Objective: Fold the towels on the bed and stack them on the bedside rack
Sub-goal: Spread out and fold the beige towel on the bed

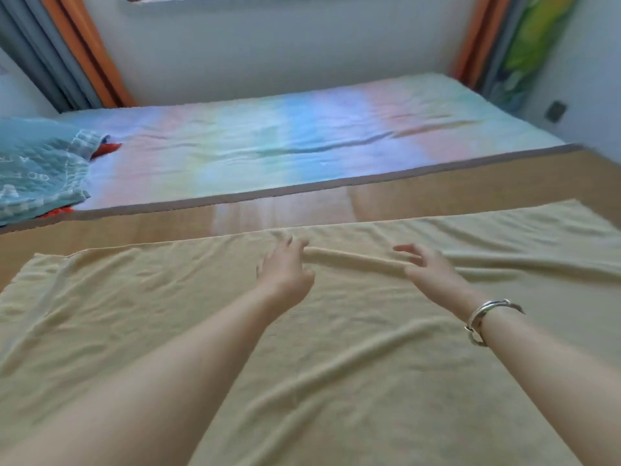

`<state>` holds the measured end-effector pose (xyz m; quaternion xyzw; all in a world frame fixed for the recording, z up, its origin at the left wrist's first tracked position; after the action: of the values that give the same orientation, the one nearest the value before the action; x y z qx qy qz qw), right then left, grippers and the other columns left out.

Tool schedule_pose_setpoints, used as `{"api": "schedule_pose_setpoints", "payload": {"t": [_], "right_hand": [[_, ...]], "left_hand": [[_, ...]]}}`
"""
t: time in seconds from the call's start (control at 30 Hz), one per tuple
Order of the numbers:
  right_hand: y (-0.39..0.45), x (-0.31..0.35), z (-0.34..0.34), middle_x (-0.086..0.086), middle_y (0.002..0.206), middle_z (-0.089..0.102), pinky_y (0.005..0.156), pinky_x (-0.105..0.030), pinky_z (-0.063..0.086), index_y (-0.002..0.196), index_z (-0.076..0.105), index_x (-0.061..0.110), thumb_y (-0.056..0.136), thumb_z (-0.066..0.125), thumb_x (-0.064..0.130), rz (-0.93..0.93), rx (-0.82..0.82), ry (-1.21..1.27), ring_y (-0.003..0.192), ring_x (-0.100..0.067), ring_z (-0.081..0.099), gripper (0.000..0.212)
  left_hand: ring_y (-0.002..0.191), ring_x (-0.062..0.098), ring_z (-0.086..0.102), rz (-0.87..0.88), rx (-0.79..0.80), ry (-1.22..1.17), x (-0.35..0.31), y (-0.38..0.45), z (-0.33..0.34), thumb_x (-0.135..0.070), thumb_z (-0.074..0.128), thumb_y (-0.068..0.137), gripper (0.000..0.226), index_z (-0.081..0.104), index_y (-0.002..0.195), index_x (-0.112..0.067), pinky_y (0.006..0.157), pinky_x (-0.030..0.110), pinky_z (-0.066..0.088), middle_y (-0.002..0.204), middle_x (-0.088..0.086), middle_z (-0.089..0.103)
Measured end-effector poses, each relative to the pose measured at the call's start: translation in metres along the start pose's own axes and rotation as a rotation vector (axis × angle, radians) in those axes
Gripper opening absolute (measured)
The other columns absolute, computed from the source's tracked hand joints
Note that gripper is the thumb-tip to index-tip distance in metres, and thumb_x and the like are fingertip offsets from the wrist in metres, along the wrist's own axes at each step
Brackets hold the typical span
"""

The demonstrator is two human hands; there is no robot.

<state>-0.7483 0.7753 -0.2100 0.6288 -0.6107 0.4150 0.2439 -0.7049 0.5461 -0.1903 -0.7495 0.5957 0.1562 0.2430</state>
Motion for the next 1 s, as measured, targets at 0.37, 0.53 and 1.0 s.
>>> {"api": "schedule_pose_setpoints", "payload": {"t": [0.37,0.53,1.0], "right_hand": [[-0.082,-0.226,-0.293,-0.006,0.142,0.047,0.096,-0.027,0.036,0.123,0.055,0.017,0.087,0.043,-0.006,0.258,-0.302,0.065,0.133,-0.021,0.042,0.045],[-0.114,-0.300,-0.355,-0.013,0.139,0.049,0.094,-0.031,0.041,0.123,0.056,0.014,0.090,0.044,-0.004,0.360,-0.397,0.122,0.131,-0.025,0.045,0.039],[-0.174,-0.379,-0.373,-0.005,0.120,0.048,0.092,-0.039,0.044,0.104,0.059,0.016,0.083,0.053,0.054,0.642,-0.348,-0.412,0.118,-0.026,0.043,0.044]], "left_hand": [[0.142,0.025,0.028,0.389,0.255,0.067,-0.330,-0.008,0.218,-0.017,0.048,0.090,0.057,0.036,0.145,-0.024,0.113,0.044,0.029,0.158,0.004,0.020],[0.141,0.026,0.029,0.508,0.358,0.102,-0.421,-0.020,0.303,-0.018,0.047,0.092,0.055,0.035,0.145,-0.023,0.113,0.046,0.029,0.157,0.002,0.021],[0.092,0.019,0.054,0.639,0.546,0.189,-0.497,-0.068,0.445,-0.029,0.039,0.098,0.038,0.043,0.136,-0.030,0.081,0.032,0.046,0.117,0.003,0.042]]}}
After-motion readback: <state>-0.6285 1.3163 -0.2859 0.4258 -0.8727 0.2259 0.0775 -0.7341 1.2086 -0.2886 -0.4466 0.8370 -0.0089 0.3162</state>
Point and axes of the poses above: each hand's wrist, its own y-axis towards the middle knuckle, its own z-axis out of the palm, x = y × z, the point moved 3 cm from there along y, towards the middle knuckle
